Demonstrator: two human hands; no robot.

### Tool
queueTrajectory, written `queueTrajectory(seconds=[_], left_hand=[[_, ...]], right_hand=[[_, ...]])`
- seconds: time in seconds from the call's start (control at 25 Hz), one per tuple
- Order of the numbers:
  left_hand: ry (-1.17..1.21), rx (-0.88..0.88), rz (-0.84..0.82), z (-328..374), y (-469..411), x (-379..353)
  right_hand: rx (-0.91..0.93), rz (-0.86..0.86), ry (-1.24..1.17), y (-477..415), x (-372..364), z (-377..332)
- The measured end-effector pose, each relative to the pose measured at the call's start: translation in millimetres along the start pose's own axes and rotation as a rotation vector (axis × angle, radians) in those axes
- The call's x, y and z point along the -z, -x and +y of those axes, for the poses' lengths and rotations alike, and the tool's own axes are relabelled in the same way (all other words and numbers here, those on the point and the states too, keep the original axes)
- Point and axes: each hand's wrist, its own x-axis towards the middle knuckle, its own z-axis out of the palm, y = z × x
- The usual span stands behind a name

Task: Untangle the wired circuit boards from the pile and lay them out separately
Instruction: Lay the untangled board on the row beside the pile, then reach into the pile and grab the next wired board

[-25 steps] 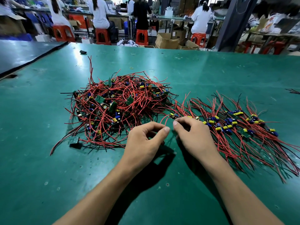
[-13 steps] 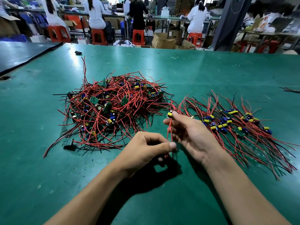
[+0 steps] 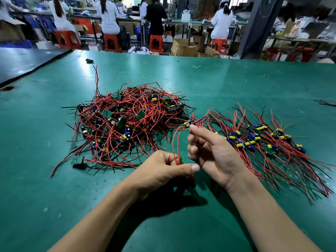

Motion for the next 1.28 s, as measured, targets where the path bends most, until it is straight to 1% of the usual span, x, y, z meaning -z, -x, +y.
queueTrajectory(seconds=[0.12,0.16,0.24,0.32,0.4,0.44,0.52,0.6,0.68,0.76,0.84,0.92,1.04,1.2,1.28], left_hand=[[-0.001,-0.005,-0.067,2.0,1.9,3.3],[-0.060,-0.015,-0.102,2.7,2.4,4.3],[-0.263,-0.048,-0.159,3.9,3.4,4.1],[-0.431,-0.082,-0.178,4.6,4.4,0.7],[-0.472,-0.091,-0.182,6.7,6.8,-2.4],[-0.426,-0.082,-0.180,7.8,8.3,-2.7],[-0.219,-0.081,-0.163,8.5,9.5,0.8],[-0.023,-0.087,-0.131,13.0,7.6,5.1],[0.145,-0.052,-0.017,18.1,2.6,8.4],[0.241,-0.040,0.099,18.8,-2.3,12.0],[0.300,-0.077,0.126,16.8,-4.0,12.0],[0.356,-0.114,0.122,16.0,-2.0,8.8],[0.422,-0.072,0.115,20.2,2.3,5.7],[0.429,-0.019,-0.014,23.0,7.2,7.0],[0.387,-0.029,-0.039,21.3,7.3,6.6]], right_hand=[[-0.011,-0.008,-0.046,0.5,-0.4,-0.2],[-0.011,0.010,-0.047,-0.2,-1.5,0.7],[0.008,0.078,-0.037,-2.4,-3.1,3.4],[0.040,0.124,-0.044,-4.4,-3.5,5.6],[0.065,0.115,-0.077,-5.3,-2.2,4.8],[0.077,0.102,-0.082,-5.2,-1.2,3.4],[0.086,0.079,-0.071,-5.3,1.2,0.2],[0.055,0.057,-0.041,-3.9,2.8,-1.9],[0.024,0.006,0.048,-1.8,2.7,-1.0],[0.022,-0.076,0.090,-0.3,0.8,3.6],[0.045,-0.121,0.118,-0.2,-1.7,9.2],[0.079,-0.119,0.172,0.2,-4.1,9.8],[0.104,-0.106,0.213,0.7,-2.7,3.9],[0.071,-0.146,0.154,3.2,-0.4,2.6],[0.030,-0.165,0.107,2.6,-2.0,5.6]])
